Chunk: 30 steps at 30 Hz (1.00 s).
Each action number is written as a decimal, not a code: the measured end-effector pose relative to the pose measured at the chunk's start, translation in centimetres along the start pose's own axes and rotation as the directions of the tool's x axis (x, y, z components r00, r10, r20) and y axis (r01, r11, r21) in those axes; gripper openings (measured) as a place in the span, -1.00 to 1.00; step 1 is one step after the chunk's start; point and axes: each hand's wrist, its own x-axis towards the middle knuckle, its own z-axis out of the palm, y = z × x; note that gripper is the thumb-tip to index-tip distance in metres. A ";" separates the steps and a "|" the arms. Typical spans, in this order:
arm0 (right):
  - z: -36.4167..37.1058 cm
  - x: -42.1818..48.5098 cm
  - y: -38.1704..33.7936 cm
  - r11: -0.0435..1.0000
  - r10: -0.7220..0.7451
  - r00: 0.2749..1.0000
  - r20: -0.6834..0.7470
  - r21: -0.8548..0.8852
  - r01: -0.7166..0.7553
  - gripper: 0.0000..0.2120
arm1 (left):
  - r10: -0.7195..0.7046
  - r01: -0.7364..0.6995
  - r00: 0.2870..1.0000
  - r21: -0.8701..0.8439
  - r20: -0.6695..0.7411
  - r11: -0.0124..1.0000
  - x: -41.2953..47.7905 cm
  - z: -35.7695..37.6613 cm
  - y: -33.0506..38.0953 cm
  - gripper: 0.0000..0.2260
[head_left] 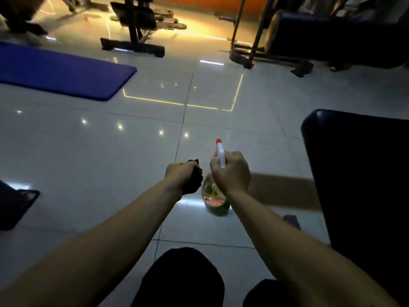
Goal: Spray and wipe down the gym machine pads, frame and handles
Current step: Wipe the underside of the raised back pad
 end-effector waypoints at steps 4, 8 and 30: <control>6.3 -2.1 5.9 0.977 0.209 0.960 0.188 -0.079 -0.197 -0.79 | -0.124 0.124 0.992 0.018 0.005 0.992 3.6 -2.7 -3.4 -0.91; 11.5 -3.3 10.2 0.938 0.347 0.876 0.334 -0.148 -0.314 -0.68 | -0.250 0.222 0.952 0.167 0.176 0.961 6.6 -4.2 -5.0 -0.75; -11.3 4.8 -6.3 0.424 0.099 0.772 0.628 0.675 -0.604 -0.46 | 0.456 -0.561 0.803 0.230 0.383 0.795 -7.2 4.9 8.4 -0.56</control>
